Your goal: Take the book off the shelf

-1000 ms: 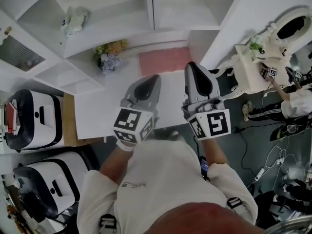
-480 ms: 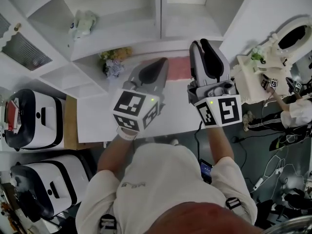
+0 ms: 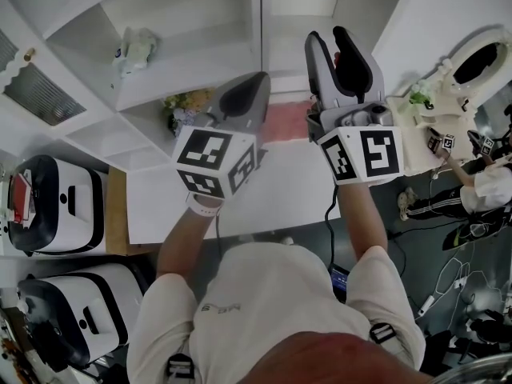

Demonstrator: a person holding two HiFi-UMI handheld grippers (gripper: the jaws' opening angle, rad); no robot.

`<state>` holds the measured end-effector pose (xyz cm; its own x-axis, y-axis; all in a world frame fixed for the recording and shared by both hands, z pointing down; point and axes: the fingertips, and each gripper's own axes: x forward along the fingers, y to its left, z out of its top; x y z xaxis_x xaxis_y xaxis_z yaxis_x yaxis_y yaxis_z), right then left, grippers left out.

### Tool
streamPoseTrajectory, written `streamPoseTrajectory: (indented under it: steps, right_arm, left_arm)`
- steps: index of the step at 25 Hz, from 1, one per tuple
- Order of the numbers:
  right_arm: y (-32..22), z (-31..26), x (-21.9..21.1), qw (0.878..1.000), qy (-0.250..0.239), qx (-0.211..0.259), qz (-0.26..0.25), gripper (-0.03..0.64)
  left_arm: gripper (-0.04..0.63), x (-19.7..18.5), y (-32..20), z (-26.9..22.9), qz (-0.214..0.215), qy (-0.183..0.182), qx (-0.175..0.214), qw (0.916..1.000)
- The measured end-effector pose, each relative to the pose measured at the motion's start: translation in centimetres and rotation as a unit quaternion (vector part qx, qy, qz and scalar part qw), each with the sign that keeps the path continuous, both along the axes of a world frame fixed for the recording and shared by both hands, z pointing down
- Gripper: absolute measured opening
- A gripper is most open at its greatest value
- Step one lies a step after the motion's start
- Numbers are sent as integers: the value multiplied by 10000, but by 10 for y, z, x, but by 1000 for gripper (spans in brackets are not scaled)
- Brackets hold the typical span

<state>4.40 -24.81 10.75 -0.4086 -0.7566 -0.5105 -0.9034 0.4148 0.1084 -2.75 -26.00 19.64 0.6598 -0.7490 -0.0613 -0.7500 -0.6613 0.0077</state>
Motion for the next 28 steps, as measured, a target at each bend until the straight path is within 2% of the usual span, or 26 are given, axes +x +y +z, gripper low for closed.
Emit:
streamPoseTrajectory:
  steps: [9, 16, 28]
  right_arm:
    - [-22, -48, -10, 9970, -50, 722, 265, 202]
    - [-44, -68, -10, 9905, -176, 1227, 603, 217]
    - [-79, -86, -11, 9823, -514, 1708, 567, 239]
  left_arm:
    - [2, 2, -9, -12, 4, -36, 149, 9999]
    - [3, -10, -16, -13, -131, 28, 155, 9998]
    - [2, -33, -39, -3, -350, -7, 38, 9994]
